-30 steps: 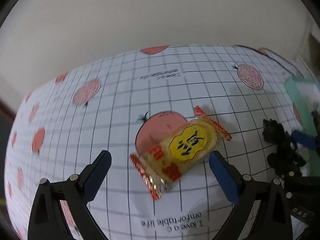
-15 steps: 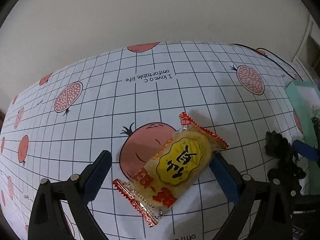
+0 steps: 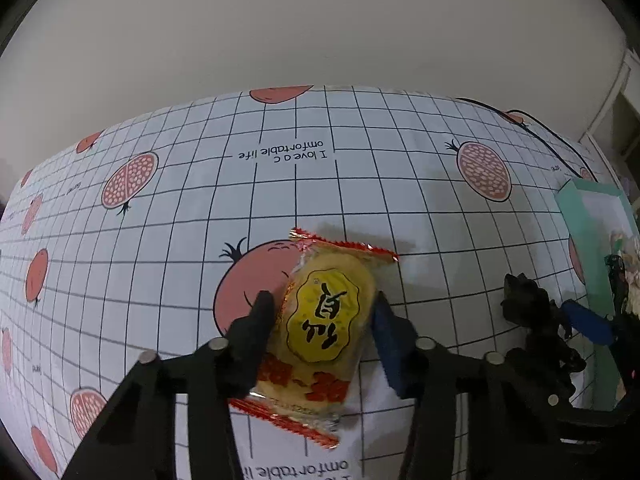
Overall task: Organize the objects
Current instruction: 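Grasp the yellow snack packet with the left tool while the right tool grasps the black figure, then carry the snack packet and black figure with both tools over the tray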
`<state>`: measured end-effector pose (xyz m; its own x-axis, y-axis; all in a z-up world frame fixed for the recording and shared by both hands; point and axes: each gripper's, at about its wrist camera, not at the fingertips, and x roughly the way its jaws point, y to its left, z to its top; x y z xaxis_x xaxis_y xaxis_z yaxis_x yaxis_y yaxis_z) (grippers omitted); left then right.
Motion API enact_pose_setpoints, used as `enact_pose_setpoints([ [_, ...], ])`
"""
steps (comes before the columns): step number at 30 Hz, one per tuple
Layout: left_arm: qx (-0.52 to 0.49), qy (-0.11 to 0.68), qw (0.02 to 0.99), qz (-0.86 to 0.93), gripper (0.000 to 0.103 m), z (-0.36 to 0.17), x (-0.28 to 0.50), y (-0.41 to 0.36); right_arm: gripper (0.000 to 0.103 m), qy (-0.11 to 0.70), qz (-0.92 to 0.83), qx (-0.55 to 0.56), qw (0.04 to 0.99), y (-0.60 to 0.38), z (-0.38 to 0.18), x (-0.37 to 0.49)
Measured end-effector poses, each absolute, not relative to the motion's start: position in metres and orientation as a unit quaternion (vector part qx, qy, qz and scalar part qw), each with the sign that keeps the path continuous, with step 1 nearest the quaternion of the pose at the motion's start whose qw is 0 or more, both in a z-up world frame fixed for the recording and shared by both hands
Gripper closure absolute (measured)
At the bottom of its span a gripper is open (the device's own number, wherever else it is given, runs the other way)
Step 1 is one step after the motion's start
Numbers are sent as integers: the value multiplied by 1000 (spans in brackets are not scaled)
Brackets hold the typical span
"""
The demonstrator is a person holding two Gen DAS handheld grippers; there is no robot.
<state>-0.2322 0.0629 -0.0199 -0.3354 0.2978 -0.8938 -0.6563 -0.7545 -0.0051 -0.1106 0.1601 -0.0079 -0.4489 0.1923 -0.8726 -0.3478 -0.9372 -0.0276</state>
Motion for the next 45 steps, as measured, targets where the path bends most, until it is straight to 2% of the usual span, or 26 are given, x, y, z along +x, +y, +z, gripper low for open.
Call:
enact_pose_setpoints([
  [4, -500, 175, 281, 801, 62, -20, -229, 65, 40, 78, 847, -501, 162, 161, -8, -108],
  [20, -525, 131, 205, 815, 63, -14, -176, 40, 41, 99, 835, -514, 172, 160, -6, -100],
  [31, -546, 100, 171, 814, 63, -10, -136, 22, 42, 187, 828, -500, 168, 175, -2, -73],
  [45, -507, 92, 163, 841, 63, 35, -129, 29, 42, 200, 852, -452, 173, 210, 41, -63],
])
